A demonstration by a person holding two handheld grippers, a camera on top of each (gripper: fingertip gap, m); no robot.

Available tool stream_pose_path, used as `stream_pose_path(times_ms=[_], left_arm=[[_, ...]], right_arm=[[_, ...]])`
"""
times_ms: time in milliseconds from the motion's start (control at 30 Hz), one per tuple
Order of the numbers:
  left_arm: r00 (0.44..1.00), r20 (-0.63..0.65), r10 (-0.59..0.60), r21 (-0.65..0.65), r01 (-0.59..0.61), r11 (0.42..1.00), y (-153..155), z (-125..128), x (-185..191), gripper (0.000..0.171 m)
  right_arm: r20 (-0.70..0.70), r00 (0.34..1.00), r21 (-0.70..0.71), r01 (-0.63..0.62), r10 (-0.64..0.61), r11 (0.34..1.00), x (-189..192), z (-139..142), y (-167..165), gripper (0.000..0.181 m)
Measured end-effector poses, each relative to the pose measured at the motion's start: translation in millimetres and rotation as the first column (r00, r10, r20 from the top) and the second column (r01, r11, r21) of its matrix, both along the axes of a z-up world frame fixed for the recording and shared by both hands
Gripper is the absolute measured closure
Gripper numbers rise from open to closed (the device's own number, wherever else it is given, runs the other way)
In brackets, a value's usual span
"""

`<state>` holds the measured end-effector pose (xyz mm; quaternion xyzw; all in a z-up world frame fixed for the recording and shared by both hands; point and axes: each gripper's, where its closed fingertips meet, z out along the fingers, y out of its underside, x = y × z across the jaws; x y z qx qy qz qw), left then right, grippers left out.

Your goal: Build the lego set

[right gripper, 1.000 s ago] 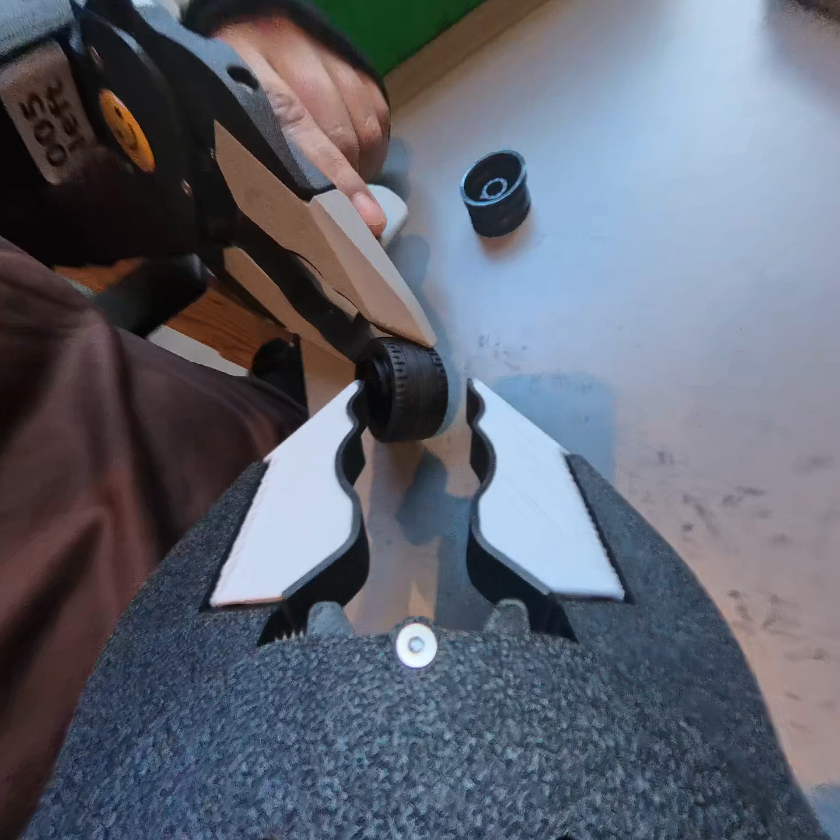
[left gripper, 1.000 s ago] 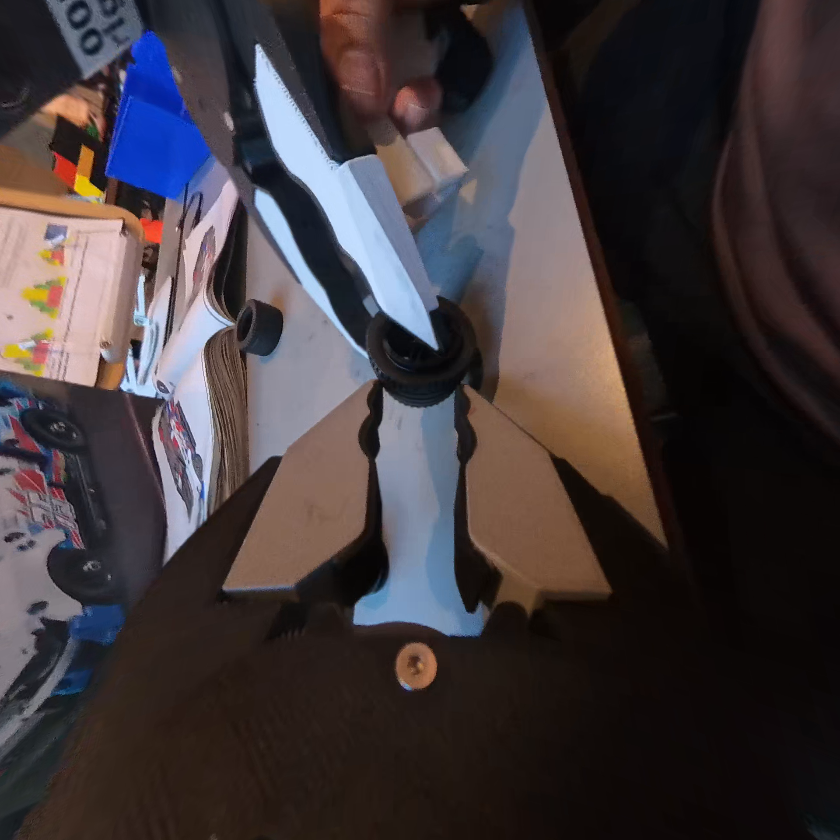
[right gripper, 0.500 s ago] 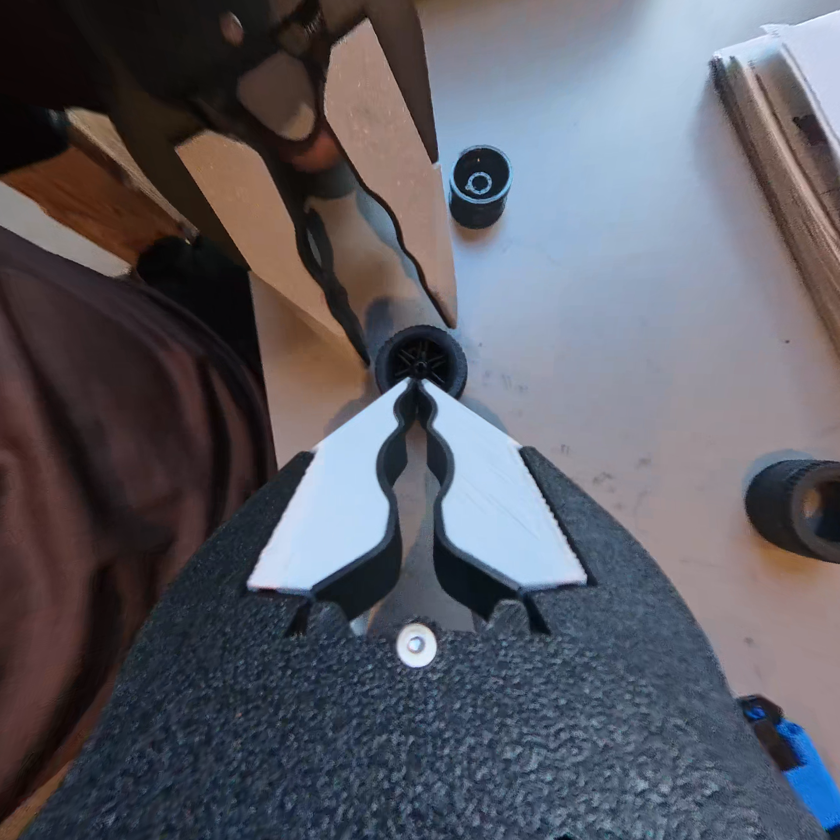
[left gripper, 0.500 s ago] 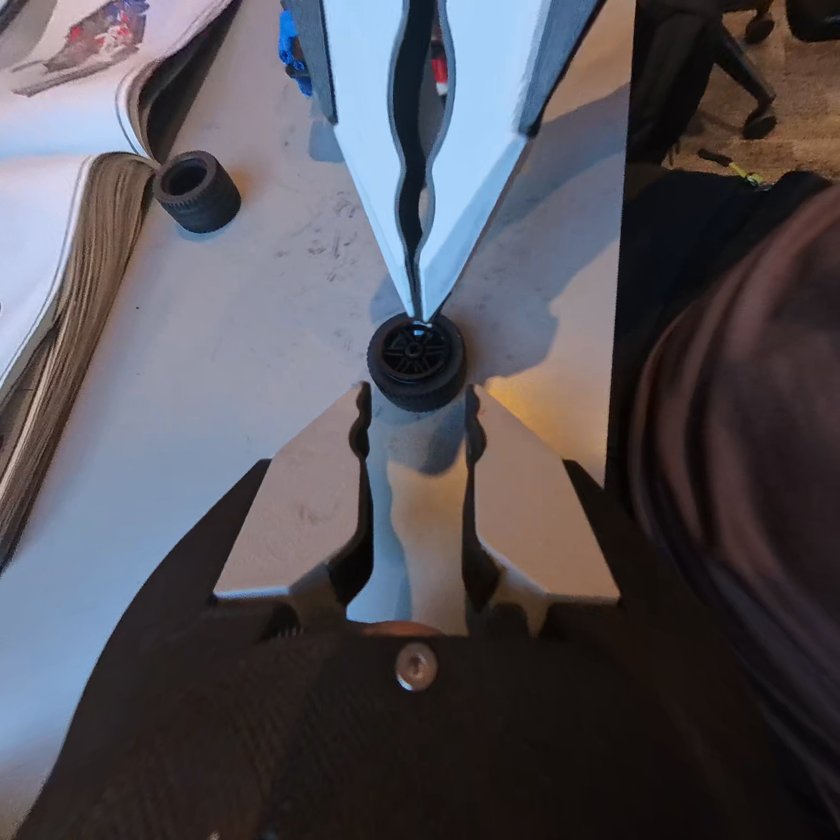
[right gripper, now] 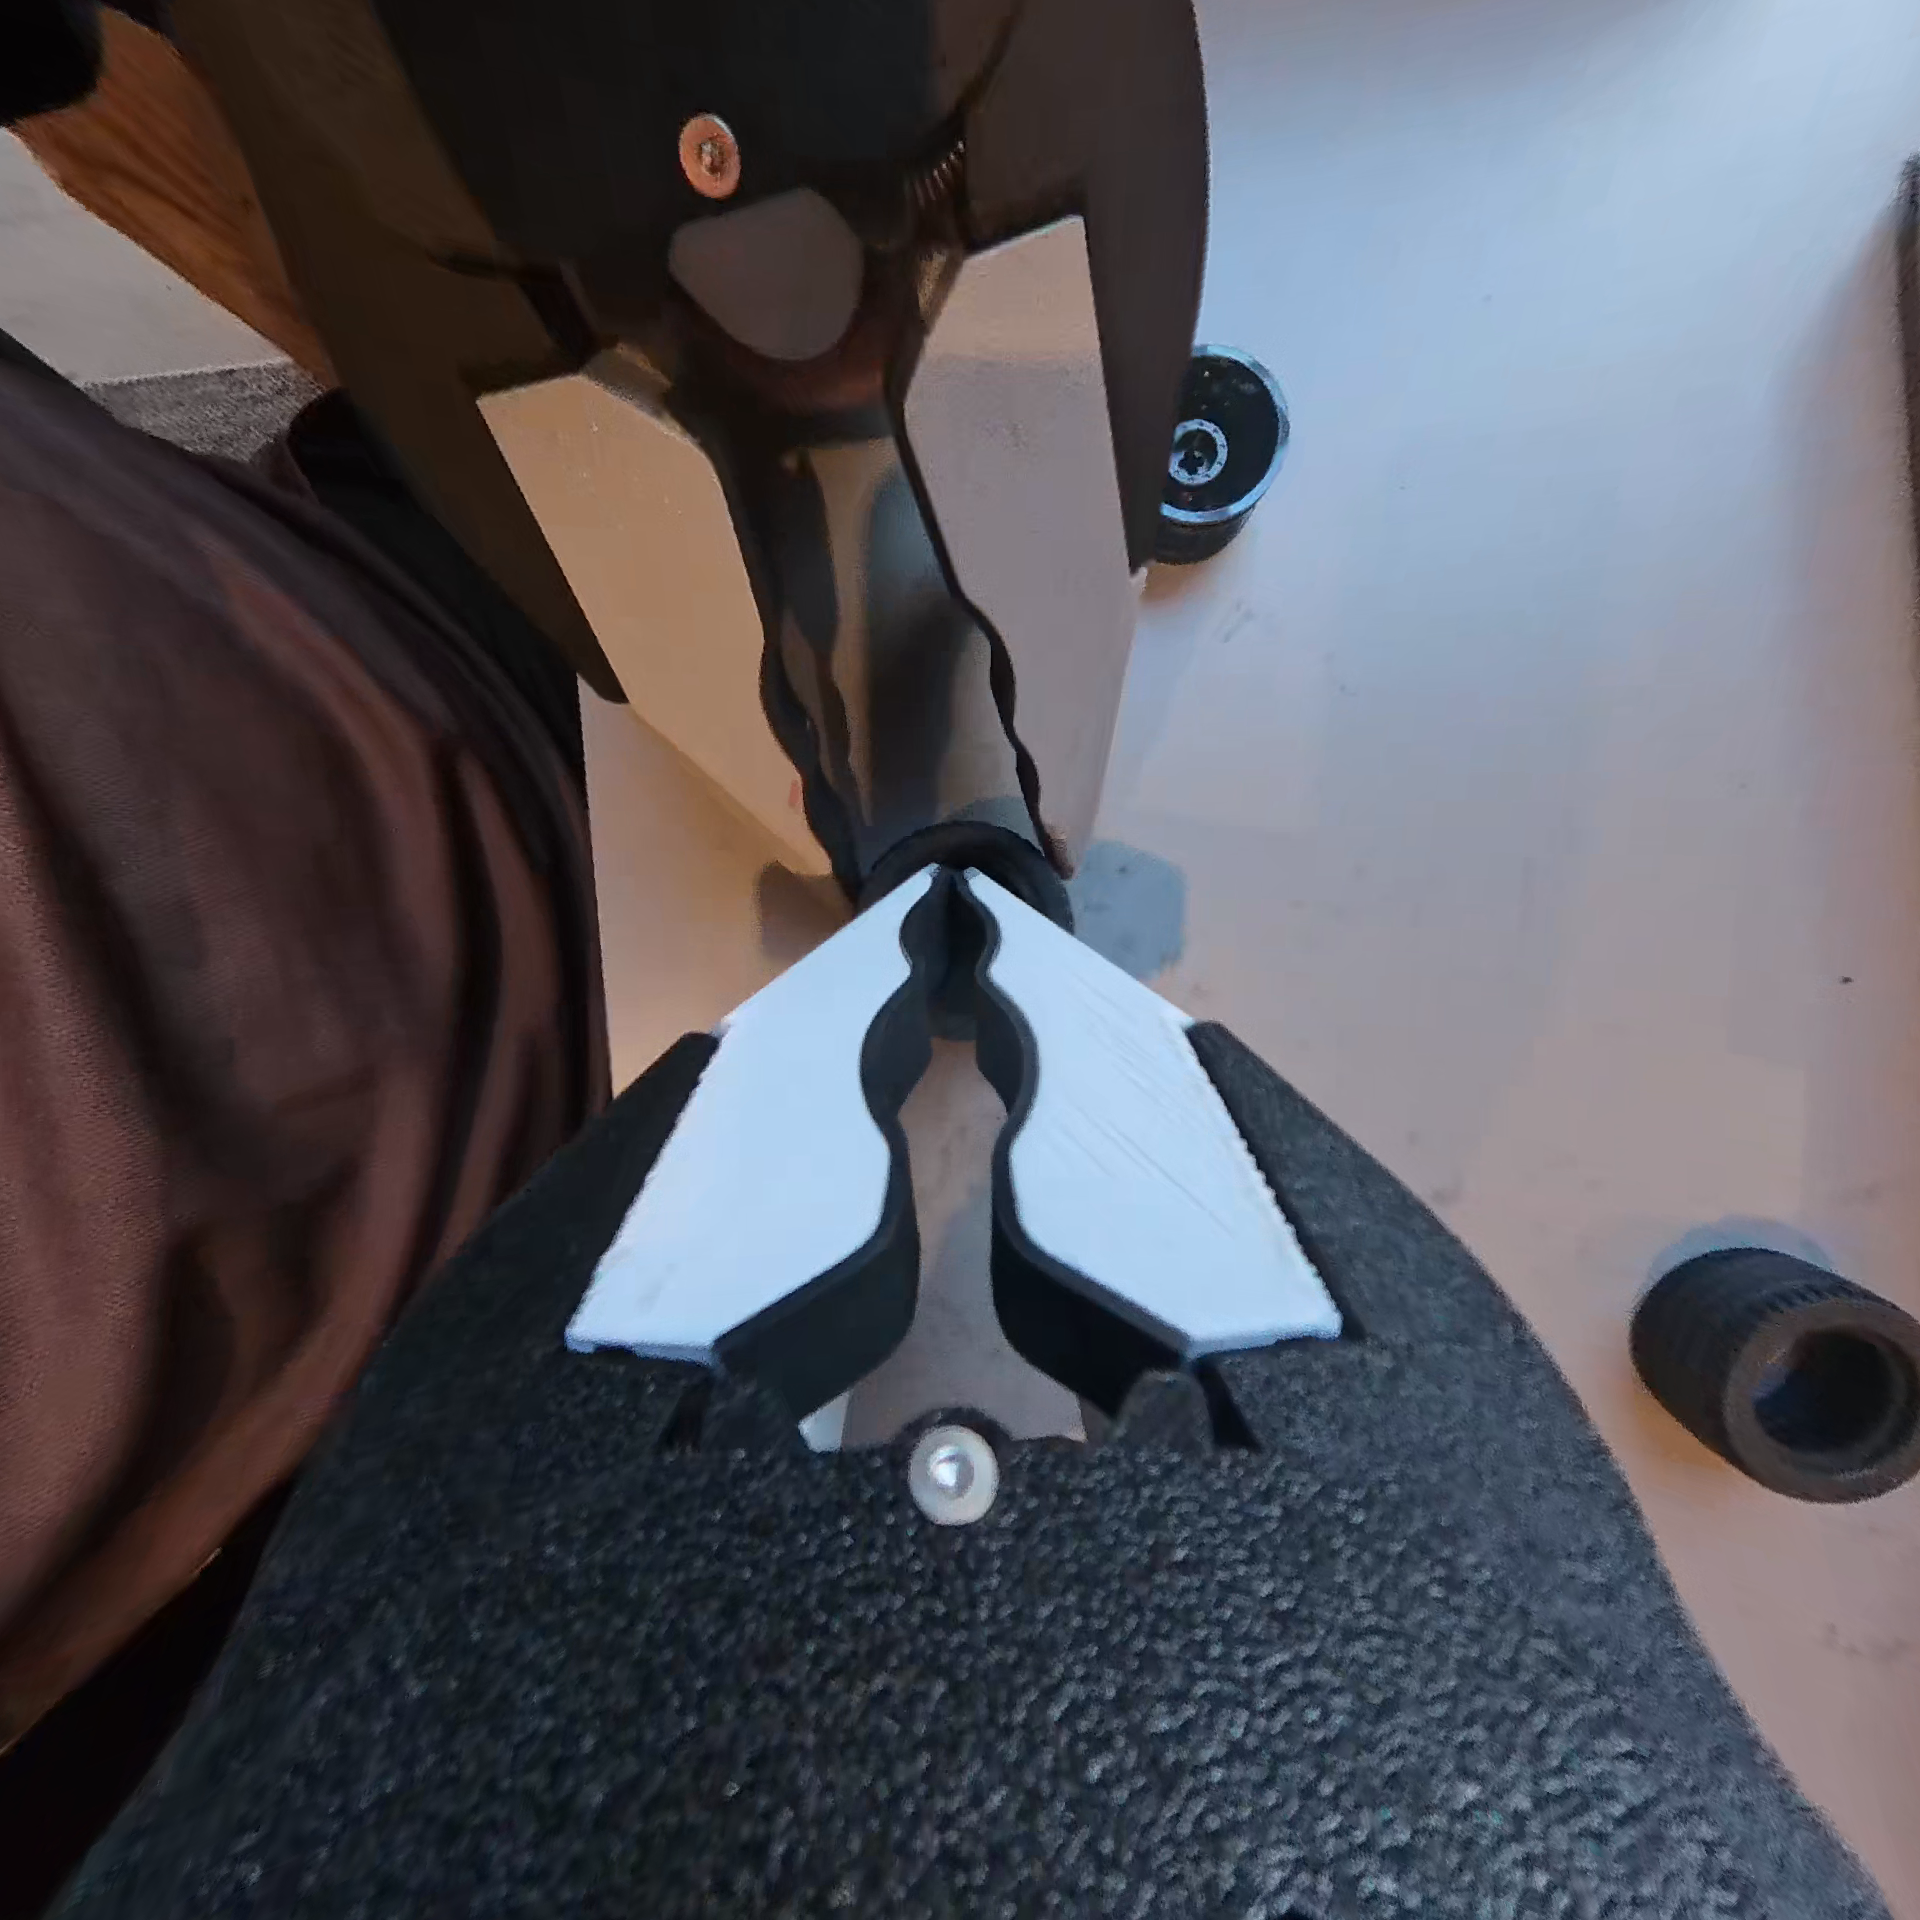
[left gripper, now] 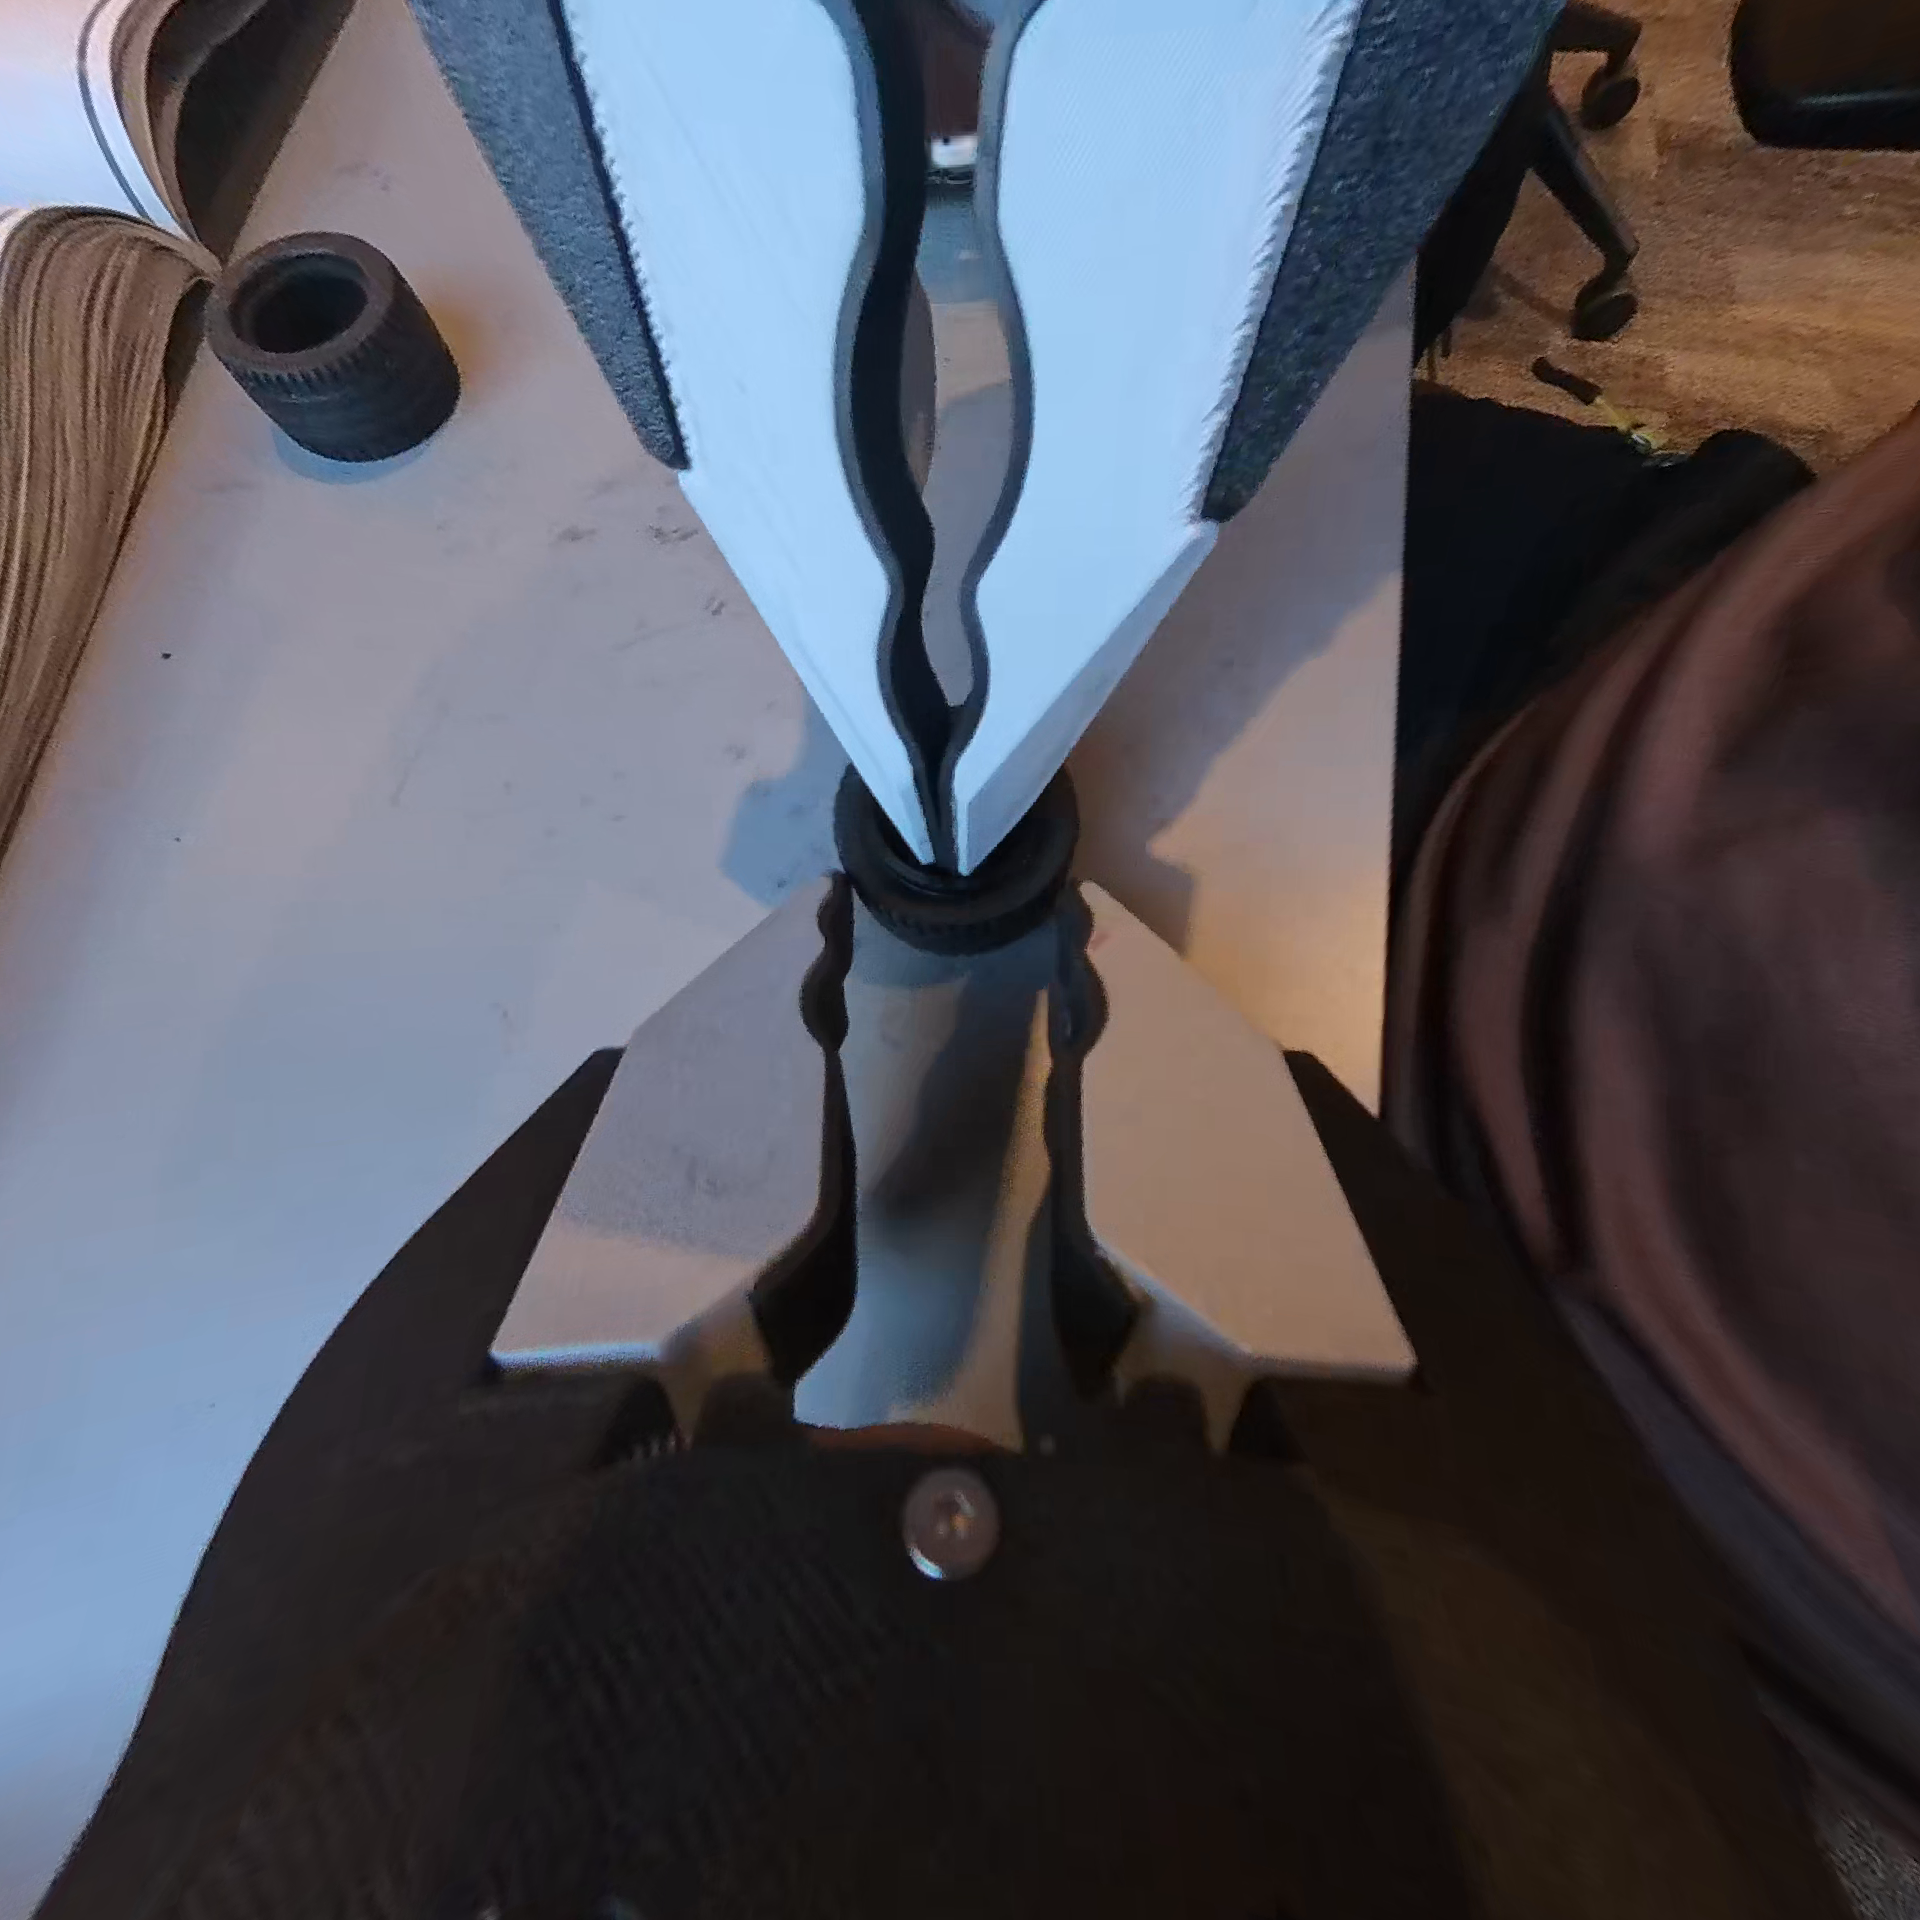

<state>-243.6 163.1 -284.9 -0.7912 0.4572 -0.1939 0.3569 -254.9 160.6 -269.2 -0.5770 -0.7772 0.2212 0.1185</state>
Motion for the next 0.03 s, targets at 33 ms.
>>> stream_pose_path(times_ms=[33], left_arm=[[1.000, 0.004, -0.002, -0.007, 0.002, 1.000, 0.2, -0.1, 0.3, 0.135]], right_arm=[[0.011, 1.000, 0.001, -0.001, 0.001, 1.000, 0.3, 0.5, 1.3, 0.181]])
